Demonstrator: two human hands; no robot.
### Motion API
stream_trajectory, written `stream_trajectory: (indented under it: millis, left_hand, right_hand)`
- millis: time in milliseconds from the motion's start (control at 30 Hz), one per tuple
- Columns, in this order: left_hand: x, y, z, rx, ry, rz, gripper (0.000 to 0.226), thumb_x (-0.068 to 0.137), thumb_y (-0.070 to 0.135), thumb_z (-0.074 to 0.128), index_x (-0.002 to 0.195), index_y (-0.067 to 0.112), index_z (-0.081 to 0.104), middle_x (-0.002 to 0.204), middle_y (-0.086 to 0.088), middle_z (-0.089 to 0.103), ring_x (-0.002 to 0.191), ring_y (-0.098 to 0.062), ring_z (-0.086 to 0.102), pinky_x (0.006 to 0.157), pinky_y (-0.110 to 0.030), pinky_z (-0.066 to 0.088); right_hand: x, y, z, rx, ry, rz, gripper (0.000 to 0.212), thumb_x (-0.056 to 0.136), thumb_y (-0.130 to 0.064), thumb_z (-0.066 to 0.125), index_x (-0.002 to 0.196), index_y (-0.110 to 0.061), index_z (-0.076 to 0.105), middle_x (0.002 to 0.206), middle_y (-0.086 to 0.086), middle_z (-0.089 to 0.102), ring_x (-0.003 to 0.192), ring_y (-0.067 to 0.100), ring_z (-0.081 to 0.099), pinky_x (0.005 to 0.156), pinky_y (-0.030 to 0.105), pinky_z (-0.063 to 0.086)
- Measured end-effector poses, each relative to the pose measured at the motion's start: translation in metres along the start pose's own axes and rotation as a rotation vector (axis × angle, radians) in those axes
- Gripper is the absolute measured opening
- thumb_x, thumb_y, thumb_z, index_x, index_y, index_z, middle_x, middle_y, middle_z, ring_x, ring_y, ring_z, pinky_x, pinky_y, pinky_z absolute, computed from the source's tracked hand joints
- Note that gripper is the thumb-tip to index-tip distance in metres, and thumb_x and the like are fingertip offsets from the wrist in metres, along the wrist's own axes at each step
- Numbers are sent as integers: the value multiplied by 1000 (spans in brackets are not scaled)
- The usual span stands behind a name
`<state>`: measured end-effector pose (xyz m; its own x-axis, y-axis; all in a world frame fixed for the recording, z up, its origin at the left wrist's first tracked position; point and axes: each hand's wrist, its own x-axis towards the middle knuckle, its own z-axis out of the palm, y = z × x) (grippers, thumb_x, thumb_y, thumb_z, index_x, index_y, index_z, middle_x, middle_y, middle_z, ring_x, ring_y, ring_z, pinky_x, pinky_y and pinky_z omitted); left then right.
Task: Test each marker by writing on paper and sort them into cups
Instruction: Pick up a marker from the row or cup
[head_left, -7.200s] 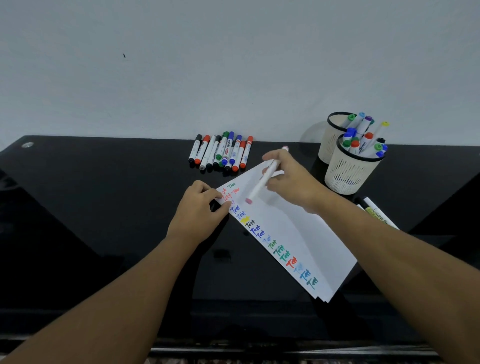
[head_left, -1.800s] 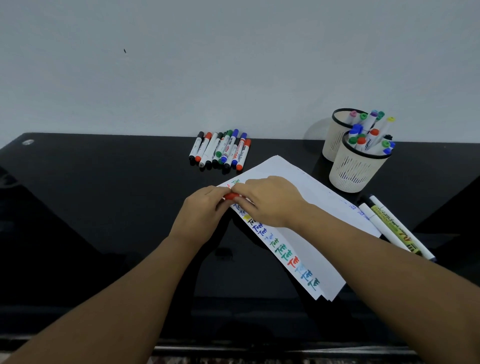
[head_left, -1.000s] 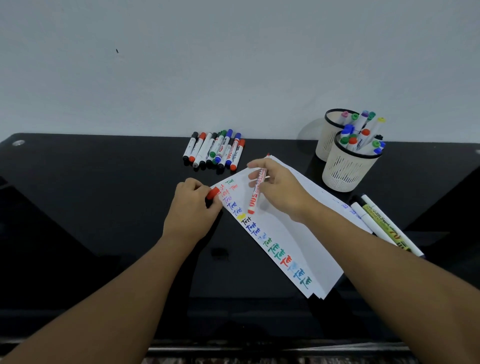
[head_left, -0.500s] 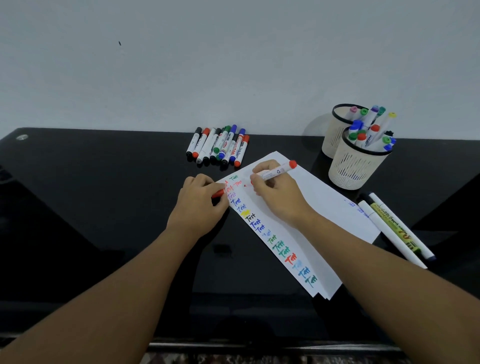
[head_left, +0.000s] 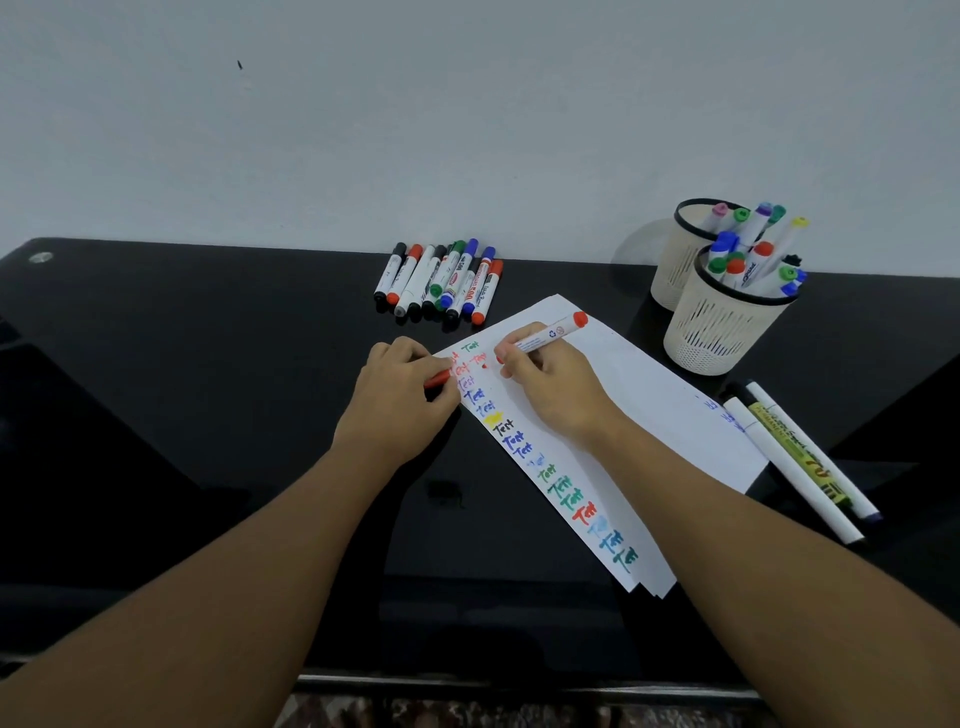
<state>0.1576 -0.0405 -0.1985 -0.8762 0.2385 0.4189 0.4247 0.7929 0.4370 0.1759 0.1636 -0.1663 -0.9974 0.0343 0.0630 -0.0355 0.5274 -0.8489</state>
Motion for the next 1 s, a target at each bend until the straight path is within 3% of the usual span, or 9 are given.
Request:
stream_trajectory:
  millis: [333, 533, 1000]
  left_hand:
    - [-1, 0, 1, -10, 9, -5, 28, 94, 34, 67, 116, 20, 76, 107, 5, 58, 103, -18, 47, 87, -45, 52]
    - [-1, 0, 0, -21, 13, -7, 27, 94, 33, 68, 117, 21, 76, 107, 6, 58, 103, -17, 47, 87, -44, 52]
    - [0, -1, 0, -19, 4, -13, 29, 94, 35, 67, 118, 22, 75, 108, 6, 58, 103, -16, 46, 90, -43, 51]
  right_hand:
    - [-1, 1, 0, -31, -26, 16, 23, 105, -41, 54, 105, -26, 71, 100, -11, 69, 93, 11, 66, 87, 35, 53]
    - [0, 0, 0, -37, 17, 33, 27, 107, -40, 51, 109, -22, 71, 99, -14, 65, 93, 10, 64, 83, 25, 49]
    - [-4, -2, -2, -25, 11, 19, 30, 108, -41, 48, 117, -18, 65, 102, -2, 69, 94, 12, 66, 92, 33, 54]
